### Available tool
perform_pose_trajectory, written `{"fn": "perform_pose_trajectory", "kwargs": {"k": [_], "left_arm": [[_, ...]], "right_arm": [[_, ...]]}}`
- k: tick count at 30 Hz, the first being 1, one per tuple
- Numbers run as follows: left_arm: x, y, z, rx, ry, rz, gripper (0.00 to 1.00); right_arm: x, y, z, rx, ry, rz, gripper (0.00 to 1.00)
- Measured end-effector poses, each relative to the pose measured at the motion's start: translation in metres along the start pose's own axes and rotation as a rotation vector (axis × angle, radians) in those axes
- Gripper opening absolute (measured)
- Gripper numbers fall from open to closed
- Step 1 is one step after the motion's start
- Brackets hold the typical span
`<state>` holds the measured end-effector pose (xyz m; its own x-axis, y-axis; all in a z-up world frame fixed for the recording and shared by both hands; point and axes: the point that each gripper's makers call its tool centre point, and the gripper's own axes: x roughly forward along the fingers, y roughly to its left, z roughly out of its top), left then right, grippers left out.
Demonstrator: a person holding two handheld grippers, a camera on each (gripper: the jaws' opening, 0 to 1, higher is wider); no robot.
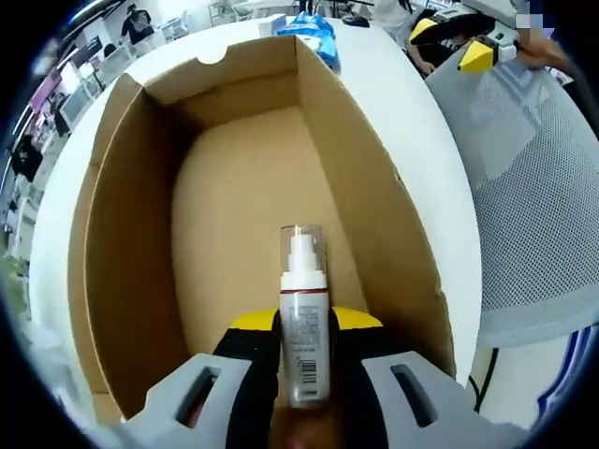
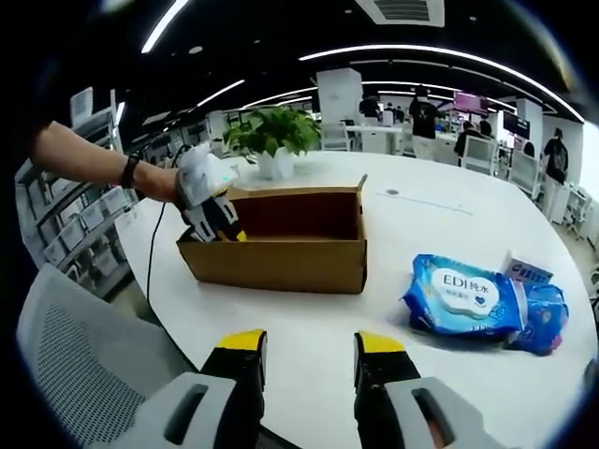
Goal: Operate the shoe box by opening the lid, removing the specified soft item, and placing it in the target area until the item is outside and the box remains undamaged.
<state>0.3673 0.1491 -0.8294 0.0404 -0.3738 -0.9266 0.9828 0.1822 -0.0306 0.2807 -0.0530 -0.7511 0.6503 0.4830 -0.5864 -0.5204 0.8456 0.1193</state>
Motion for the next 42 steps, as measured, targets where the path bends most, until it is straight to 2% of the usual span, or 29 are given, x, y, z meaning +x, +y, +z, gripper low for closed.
{"fn": "perform_pose_trajectory", "kwargs": {"k": [6, 11, 21, 31, 42], "left_arm": [[-0.017, 0.007, 0.01, -0.069, -0.088, 0.034, 0.19], [-0.026, 0.006, 0.017, -0.068, -0.129, 0.051, 0.19], [-0.047, 0.005, 0.044, -0.031, -0.225, 0.084, 0.19], [-0.065, -0.012, 0.081, 0.04, -0.326, 0.099, 0.19], [-0.073, -0.043, 0.112, 0.181, -0.365, 0.084, 0.19]], "right_arm": [[0.002, 0.002, 0.004, -0.004, -0.005, 0.014, 0.34], [0.006, 0.003, 0.009, -0.017, -0.011, 0.029, 0.34], [0.011, 0.013, 0.028, -0.06, -0.039, 0.098, 0.34], [0.018, 0.02, 0.056, -0.122, -0.074, 0.166, 0.35], [0.017, 0.024, 0.075, -0.178, -0.104, 0.221, 0.39]]}}
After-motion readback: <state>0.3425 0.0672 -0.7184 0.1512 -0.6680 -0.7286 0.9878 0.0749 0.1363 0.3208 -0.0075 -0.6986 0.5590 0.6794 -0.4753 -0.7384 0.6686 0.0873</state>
